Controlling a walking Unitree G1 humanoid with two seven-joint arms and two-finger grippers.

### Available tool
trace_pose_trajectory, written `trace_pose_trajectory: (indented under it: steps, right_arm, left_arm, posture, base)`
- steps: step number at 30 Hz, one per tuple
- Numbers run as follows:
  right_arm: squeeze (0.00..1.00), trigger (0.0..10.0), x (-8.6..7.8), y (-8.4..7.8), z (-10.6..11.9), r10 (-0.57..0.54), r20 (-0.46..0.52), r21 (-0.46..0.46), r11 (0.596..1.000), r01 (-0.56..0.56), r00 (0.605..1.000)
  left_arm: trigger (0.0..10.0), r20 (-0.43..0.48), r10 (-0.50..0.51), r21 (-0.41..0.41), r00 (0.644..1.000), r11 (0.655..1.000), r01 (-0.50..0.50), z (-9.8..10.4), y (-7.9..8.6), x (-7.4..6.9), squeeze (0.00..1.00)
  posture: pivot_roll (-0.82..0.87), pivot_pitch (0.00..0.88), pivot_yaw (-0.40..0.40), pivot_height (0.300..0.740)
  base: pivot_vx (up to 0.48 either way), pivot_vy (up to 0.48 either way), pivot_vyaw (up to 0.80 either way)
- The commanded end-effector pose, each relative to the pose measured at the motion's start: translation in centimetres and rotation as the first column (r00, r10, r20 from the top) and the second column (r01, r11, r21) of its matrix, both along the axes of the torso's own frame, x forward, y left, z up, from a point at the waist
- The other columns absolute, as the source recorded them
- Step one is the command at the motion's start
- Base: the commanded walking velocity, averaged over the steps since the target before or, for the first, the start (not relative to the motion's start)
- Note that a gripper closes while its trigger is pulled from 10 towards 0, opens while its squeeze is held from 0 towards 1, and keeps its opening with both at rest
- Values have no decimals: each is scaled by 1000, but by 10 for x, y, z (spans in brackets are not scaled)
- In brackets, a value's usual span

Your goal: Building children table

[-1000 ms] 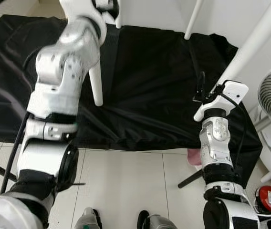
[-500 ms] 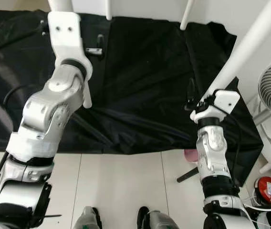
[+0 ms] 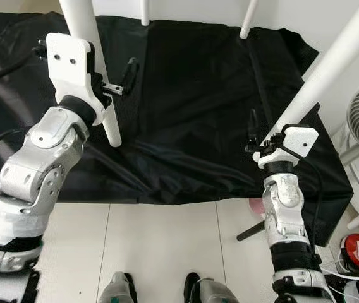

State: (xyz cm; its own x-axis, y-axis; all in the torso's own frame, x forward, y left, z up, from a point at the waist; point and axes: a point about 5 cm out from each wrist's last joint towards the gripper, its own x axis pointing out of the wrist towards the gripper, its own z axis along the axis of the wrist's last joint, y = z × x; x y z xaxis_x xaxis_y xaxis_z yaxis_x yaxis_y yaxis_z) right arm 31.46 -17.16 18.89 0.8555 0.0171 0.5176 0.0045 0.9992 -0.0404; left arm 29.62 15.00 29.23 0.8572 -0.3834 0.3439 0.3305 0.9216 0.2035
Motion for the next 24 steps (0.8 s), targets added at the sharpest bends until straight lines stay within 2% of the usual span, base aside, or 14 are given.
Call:
trace_pose_trajectory:
  steps: [1, 5, 10, 12, 13, 14, 15, 16, 24]
  right_arm:
    - [0, 10000, -3, 11, 2, 53, 11, -33, 998, -53, 999]
    - [0, 10000, -6, 9, -4, 61, -24, -27, 998, -61, 998]
    - [0, 10000, -5, 11, -5, 82, -32, -30, 996, -83, 996]
    - [0, 10000, -3, 15, -3, 144, -36, -52, 988, -145, 989]
    - [0, 10000, -3, 15, -3, 144, -36, -52, 988, -145, 989]
    - [0, 10000, -2, 17, -1, 159, -34, -62, 985, -161, 987]
    - [0, 10000, -1, 17, 1, 171, -34, -70, 982, -173, 985]
    - [0, 10000, -1, 17, 2, 174, -33, -74, 982, -176, 984]
    - [0, 10000, -1, 14, 6, 161, -26, -75, 984, -163, 987]
  left_arm:
    - [10000, 48, -77, 31, 996, 997, 76, 4, -11, -10, 0]
    - [10000, 11, -18, 49, 1000, 999, 18, -9, -4, -11, 0]
    - [10000, 6, 18, 55, 1000, 998, -18, -13, 0, -10, 0]
    - [10000, -38, 168, 26, 985, 986, -168, -19, 11, -2, 0]
    - [10000, -38, 168, 26, 985, 986, -168, -19, 11, -2, 0]
    - [10000, -52, 232, 27, 971, 973, -231, -22, 16, 1, 0]
    - [10000, -73, 326, 15, 942, 945, -326, -25, 27, 3, 0]
    - [10000, -78, 355, 7, 932, 935, -355, -26, 31, 3, 0]
    - [10000, -55, 381, -25, 923, 923, -383, -21, 40, -2, 0]
  posture:
    - [77, 178, -10, 740]
    - [80, 184, -14, 740]
    - [81, 188, -17, 740]
    - [80, 196, -21, 740]
    - [80, 196, -21, 740]
    - [79, 196, -23, 740]
    - [77, 199, -30, 740]
    - [77, 199, -30, 740]
    - [80, 192, -42, 740]
  base:
    - [0, 0, 0]
    - [0, 0, 0]
    - [0, 0, 0]
    - [0, 0, 0]
    - [0, 0, 0]
    - [0, 0, 0]
    - [0, 0, 0]
    - [0, 0, 0]
    - [0, 0, 0]
